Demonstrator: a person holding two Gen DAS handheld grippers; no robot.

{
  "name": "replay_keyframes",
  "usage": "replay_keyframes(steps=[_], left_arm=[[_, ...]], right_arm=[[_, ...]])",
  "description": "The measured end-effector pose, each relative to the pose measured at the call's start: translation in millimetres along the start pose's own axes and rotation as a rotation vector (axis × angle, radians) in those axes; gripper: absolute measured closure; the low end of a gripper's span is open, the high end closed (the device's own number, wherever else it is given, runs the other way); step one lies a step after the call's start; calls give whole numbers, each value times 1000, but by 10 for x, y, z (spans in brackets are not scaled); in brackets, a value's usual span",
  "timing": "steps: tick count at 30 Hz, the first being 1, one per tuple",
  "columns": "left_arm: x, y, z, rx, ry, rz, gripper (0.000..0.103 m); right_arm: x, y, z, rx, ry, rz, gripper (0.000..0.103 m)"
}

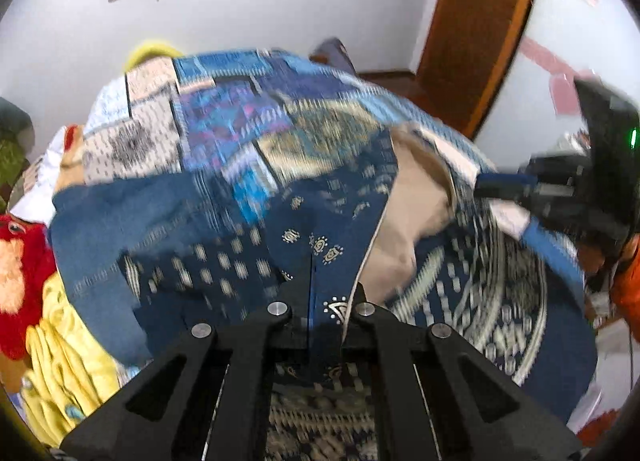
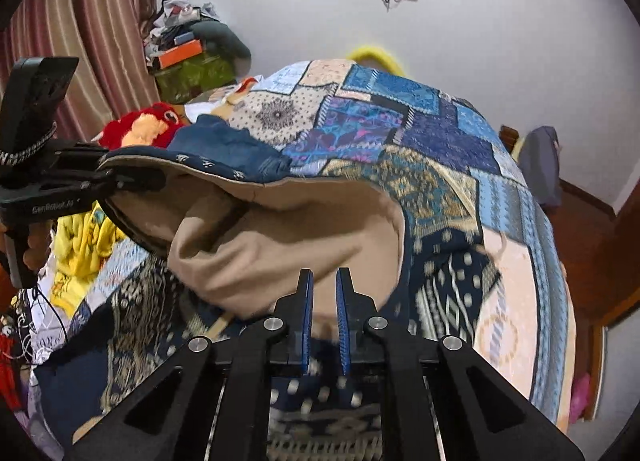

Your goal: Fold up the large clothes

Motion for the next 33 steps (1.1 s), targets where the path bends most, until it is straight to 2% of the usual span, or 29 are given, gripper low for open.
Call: replay_keyframes(steps=[4,7,9,11,13,16,19,21,26,29,32,33], left_arm=[[-504,-88,147,-20,-19,-86,98],[-806,-217,216,5,-24,-158,97],[-968,-333,237,36,-19,-220,91],[-1060,-405,282,27,-3,-271,80],[-1019,-395,326,11,24,-278,62],[-833,-304,390,-12,42,-249,47],[-525,-203,431,2,47,-186,33],[-322,-181,442,16,49,-146,30],[195,-514,526,20,36,-125,30],[354,-737,578,21,35,-129,33],[458,-981,563,83,10,-140,66],[474,-1039,552,101,2,-144,84]], right_arm=[[-268,196,15,3,-73,-27,94],[-494,303,54,-29,-100,-55,94],[-640,346,94,-25,-131,-89,94],[-758,382,118,-5,-170,-110,94],[-877,417,177,5,-219,-131,94],[-987,477,283,6,-264,-131,94],[-1048,533,394,-23,-280,-126,94],[-1051,554,441,-37,-277,-123,94],[-1086,597,571,-31,-313,-108,94],[-1136,596,652,-31,-342,-111,94],[-1188,601,712,-36,-361,-115,94],[-1212,609,738,-41,-369,-116,94]])
Point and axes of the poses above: each gripper's, at about its wrist camera, not at the fingertips, and y roughly against the way its jaws point, z to its right, x to its top, the point moved 7 cm from there along -y, roughly the way its jaws point, and after that the axes turned 2 degrees about z, right-handed, at the moved point
